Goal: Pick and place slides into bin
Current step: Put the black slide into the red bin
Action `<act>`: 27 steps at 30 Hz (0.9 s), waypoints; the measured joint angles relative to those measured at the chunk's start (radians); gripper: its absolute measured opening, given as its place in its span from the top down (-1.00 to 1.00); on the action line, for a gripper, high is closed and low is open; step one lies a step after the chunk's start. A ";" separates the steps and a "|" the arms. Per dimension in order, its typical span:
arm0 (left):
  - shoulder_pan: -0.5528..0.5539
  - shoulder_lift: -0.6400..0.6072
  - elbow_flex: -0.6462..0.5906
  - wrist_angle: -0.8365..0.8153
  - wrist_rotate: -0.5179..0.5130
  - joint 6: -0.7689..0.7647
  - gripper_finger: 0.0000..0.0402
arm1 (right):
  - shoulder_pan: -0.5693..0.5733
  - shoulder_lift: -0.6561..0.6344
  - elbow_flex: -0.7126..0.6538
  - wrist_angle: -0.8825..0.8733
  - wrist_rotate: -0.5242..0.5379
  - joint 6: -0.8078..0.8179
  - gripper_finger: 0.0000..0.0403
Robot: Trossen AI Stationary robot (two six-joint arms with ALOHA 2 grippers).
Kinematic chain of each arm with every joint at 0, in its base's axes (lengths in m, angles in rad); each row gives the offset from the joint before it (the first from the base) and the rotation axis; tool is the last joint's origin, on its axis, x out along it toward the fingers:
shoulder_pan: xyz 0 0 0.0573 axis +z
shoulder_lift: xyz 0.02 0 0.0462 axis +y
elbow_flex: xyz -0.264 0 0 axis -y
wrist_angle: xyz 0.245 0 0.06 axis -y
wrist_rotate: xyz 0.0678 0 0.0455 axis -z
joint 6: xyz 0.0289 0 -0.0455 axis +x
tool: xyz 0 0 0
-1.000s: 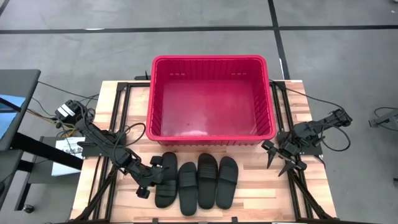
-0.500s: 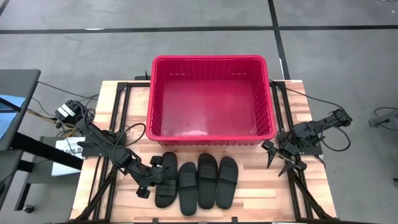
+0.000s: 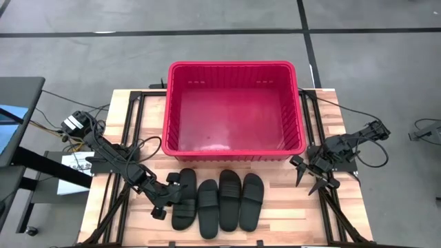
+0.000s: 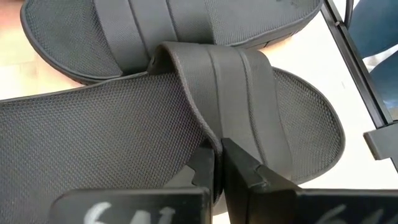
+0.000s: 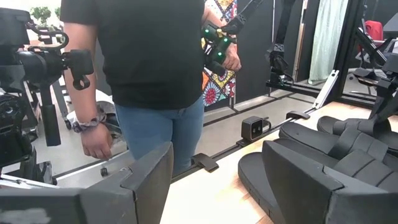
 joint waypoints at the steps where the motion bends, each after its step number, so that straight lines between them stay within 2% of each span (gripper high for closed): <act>1: 0.000 0.000 0.000 0.002 0.000 0.000 1.00 | 0.000 0.000 0.000 0.000 0.000 0.000 -0.19; 14: -0.024 -0.082 -0.002 0.005 0.025 -0.001 1.00 | 0.000 0.000 0.000 0.000 0.000 0.000 -0.19; 23: -0.099 -0.171 -0.001 0.008 -0.057 -0.099 1.00 | 0.000 0.000 0.000 0.000 0.000 0.000 -0.19; 27: -0.143 -0.173 0.065 -0.040 -0.079 -0.114 1.00 | 0.000 0.000 0.000 0.000 0.000 0.000 -0.19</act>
